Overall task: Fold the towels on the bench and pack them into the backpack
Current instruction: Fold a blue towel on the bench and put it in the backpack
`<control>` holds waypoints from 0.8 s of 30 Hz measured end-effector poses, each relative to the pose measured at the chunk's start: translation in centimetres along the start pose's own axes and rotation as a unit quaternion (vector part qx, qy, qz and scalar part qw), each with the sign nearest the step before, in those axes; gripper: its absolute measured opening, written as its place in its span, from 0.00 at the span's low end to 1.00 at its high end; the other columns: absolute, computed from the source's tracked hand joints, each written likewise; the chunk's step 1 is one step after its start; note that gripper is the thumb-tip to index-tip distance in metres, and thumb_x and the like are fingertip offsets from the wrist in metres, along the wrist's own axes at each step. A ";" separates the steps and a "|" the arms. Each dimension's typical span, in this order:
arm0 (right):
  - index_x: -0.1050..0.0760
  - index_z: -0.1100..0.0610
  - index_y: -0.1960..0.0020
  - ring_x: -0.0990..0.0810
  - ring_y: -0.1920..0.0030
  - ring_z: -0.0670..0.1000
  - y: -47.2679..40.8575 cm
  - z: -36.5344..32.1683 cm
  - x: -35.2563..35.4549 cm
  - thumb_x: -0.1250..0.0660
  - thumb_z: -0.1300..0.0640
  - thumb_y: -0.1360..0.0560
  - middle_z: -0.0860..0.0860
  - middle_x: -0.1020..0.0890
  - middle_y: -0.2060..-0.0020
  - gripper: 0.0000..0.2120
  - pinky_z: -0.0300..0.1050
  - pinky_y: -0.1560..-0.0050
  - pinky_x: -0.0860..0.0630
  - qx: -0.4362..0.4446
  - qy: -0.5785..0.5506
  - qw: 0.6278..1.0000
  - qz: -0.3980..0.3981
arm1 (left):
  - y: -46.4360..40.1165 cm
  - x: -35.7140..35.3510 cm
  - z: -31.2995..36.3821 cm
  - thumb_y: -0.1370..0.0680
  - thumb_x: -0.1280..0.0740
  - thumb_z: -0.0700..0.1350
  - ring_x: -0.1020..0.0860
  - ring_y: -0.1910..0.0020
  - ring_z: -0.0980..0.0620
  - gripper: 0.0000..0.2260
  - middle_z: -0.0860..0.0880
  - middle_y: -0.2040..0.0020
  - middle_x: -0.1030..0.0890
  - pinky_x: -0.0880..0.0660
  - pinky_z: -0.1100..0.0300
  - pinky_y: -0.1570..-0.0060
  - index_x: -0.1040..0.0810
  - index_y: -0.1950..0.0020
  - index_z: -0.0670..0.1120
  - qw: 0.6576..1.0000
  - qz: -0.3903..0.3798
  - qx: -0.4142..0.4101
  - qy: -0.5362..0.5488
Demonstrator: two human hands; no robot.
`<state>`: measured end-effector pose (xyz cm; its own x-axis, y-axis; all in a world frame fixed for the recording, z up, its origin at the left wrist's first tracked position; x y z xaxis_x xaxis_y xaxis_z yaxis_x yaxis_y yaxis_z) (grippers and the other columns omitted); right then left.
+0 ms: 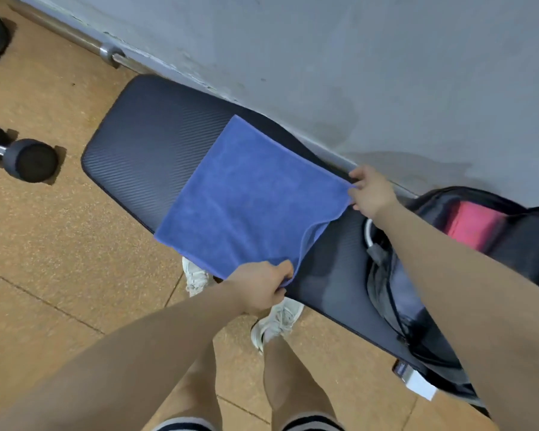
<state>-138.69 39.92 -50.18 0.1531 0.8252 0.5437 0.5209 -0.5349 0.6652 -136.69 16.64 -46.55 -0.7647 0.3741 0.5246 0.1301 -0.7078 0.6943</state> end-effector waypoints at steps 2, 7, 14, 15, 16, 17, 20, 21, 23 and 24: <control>0.28 0.60 0.44 0.25 0.56 0.55 -1.1 1.3 -1.0 0.41 0.67 0.25 0.56 0.24 0.55 0.12 0.48 0.52 0.26 -0.006 -0.020 1.000 0.006 | -1.1 -2.0 -0.8 0.23 0.42 0.42 0.31 0.62 0.46 0.07 0.44 0.59 0.25 0.36 0.57 0.65 0.33 0.45 0.45 0.999 -0.042 0.008 -0.014; 0.23 0.60 0.52 0.26 0.56 0.50 -2.0 2.2 -2.5 0.40 0.64 0.24 0.51 0.24 0.58 0.07 0.41 0.55 0.31 0.007 -0.039 0.998 0.039 | -2.8 -3.8 -2.9 0.22 0.42 0.50 0.29 0.59 0.46 0.10 0.50 0.66 0.32 0.36 0.59 0.63 0.26 0.52 0.46 0.988 -0.106 0.015 -0.113; 0.33 0.56 0.73 0.37 0.69 0.49 -1.7 1.9 -2.4 0.44 0.69 0.31 0.51 0.37 0.66 0.15 0.42 0.67 0.37 0.010 0.000 0.996 0.092 | -9.6 11.0 -7.2 0.21 0.45 0.39 0.29 0.43 0.41 0.15 0.44 0.38 0.29 0.30 0.50 0.53 0.31 0.34 0.45 0.974 0.200 0.065 -0.083; 0.28 0.59 0.69 0.33 0.64 0.50 -1.6 2.0 -2.4 0.42 0.68 0.29 0.52 0.33 0.60 0.12 0.44 0.62 0.32 0.009 0.008 0.995 0.097 | -10.7 12.7 -7.6 0.21 0.45 0.38 0.31 0.40 0.42 0.18 0.44 0.35 0.32 0.32 0.50 0.50 0.34 0.31 0.45 0.969 0.215 0.066 -0.101; 0.24 0.63 0.63 0.31 0.58 0.51 -1.6 2.0 -2.4 0.41 0.68 0.28 0.51 0.32 0.55 0.09 0.46 0.56 0.29 0.011 0.022 0.995 0.101 | -11.6 14.1 -8.0 0.22 0.44 0.36 0.33 0.38 0.42 0.21 0.45 0.31 0.35 0.34 0.50 0.46 0.37 0.29 0.46 0.965 0.222 0.068 -0.126; 0.23 0.65 0.59 0.29 0.55 0.52 -1.5 1.9 -2.3 0.39 0.67 0.27 0.52 0.31 0.52 0.07 0.47 0.52 0.29 0.020 0.034 0.994 0.103 | -12.3 15.1 -8.6 0.22 0.44 0.35 0.36 0.35 0.42 0.23 0.46 0.29 0.37 0.36 0.51 0.43 0.39 0.28 0.46 0.961 0.220 0.072 -0.151; 0.23 0.65 0.58 0.27 0.52 0.55 -1.6 1.5 -2.8 0.37 0.67 0.27 0.54 0.30 0.52 0.04 0.44 0.55 0.32 0.046 0.059 0.993 0.093 | -13.7 17.1 -11.4 0.22 0.43 0.36 0.39 0.32 0.42 0.22 0.44 0.29 0.38 0.41 0.50 0.36 0.39 0.29 0.45 0.952 0.198 0.098 -0.210; 0.23 0.65 0.58 0.28 0.53 0.55 -1.6 1.4 -3.1 0.37 0.67 0.27 0.54 0.30 0.51 0.04 0.43 0.56 0.33 0.048 0.060 0.993 0.092 | -13.7 17.7 -12.3 0.22 0.42 0.38 0.38 0.33 0.42 0.19 0.43 0.31 0.35 0.43 0.50 0.36 0.37 0.30 0.44 0.949 0.198 0.107 -0.221; 0.25 0.68 0.56 0.29 0.54 0.57 -1.6 1.8 -3.6 0.38 0.68 0.27 0.53 0.31 0.49 0.04 0.47 0.55 0.31 0.014 0.019 0.995 0.098 | -13.7 18.8 -13.6 0.20 0.42 0.42 0.36 0.35 0.42 0.14 0.42 0.36 0.31 0.44 0.50 0.36 0.33 0.35 0.42 0.944 0.202 0.114 -0.234; 0.26 0.69 0.55 0.30 0.55 0.58 -1.6 1.9 -3.9 0.39 0.68 0.26 0.53 0.32 0.48 0.05 0.49 0.55 0.31 -0.005 0.007 0.996 0.094 | -13.6 19.2 -14.1 0.20 0.42 0.44 0.36 0.36 0.42 0.13 0.42 0.39 0.29 0.44 0.49 0.37 0.32 0.37 0.42 0.943 0.198 0.114 -0.242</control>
<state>-138.52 37.93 -54.34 0.2347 0.7073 0.6668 0.4754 -0.6818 0.5559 -162.04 25.03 -52.86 -0.2571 0.3764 0.8900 0.5194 -0.7228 0.4558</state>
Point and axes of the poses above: each hand's wrist, its own y-axis away from the middle knuckle, its own x-axis out of the back of the hand, z = x × y, the point moved 9 cm from there along -y, towards the middle knuckle
